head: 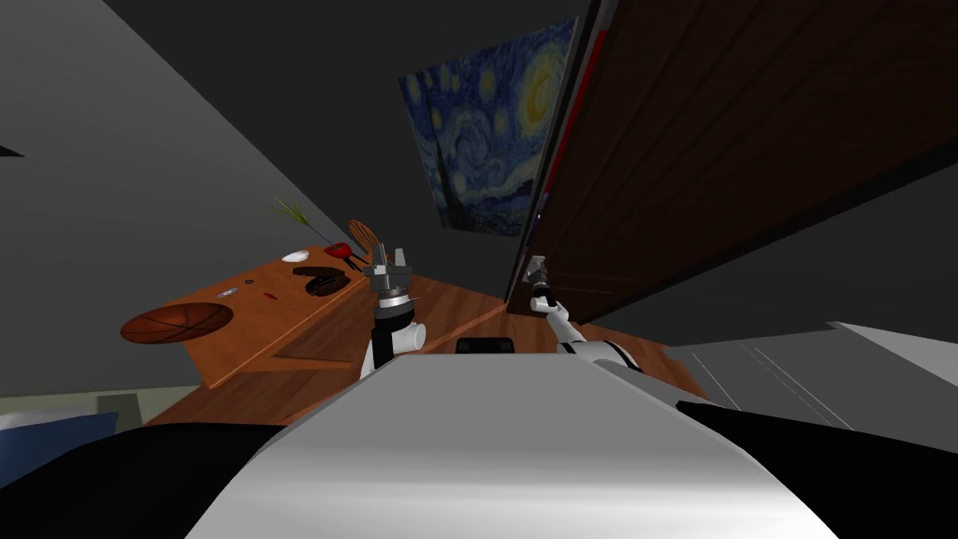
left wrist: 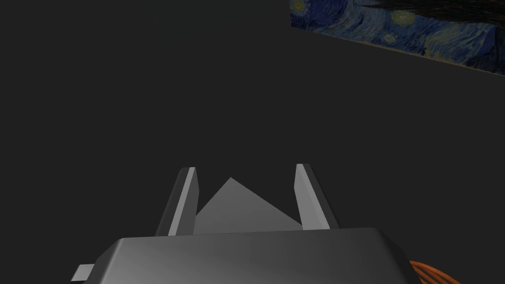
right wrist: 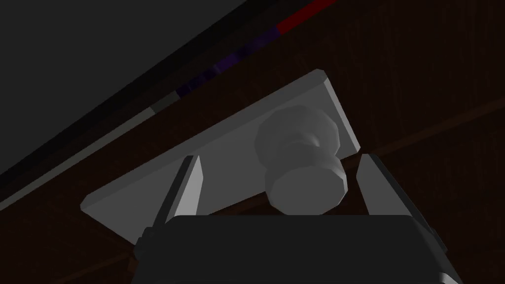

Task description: Pull the door open

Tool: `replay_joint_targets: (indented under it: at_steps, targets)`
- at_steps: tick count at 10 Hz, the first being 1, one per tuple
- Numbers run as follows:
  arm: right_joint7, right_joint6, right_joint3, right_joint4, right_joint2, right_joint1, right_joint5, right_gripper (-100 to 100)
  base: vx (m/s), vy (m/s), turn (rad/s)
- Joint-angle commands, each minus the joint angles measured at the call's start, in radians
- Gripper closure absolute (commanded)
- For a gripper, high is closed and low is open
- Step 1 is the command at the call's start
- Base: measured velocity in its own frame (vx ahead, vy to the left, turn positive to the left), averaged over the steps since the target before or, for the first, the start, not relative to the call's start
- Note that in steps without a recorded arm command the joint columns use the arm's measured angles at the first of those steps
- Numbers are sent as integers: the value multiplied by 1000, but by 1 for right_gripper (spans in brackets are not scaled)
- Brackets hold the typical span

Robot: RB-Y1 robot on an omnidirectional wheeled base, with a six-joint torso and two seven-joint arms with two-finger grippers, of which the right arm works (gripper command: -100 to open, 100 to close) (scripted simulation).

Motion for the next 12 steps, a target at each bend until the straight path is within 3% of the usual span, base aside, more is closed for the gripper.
replay_joint_targets:
  at_steps: [1, 6, 7, 11, 12]
  targets:
    - [-45, -2, -1, -3, 7, -3, -34, -100, -94, -68, 58]
    - [-189, -1, 2, -22, 44, -12, -155, -100, -102, -59, 76]
    - [-198, -1, 2, -22, 44, -12, -155, -100, -52, -32, 27]
    - [-319, 1, 4, -39, 75, -20, -257, -100, -89, -43, 74]
    - [-326, 1, 4, -39, 75, -20, -257, -100, -65, -48, 21]
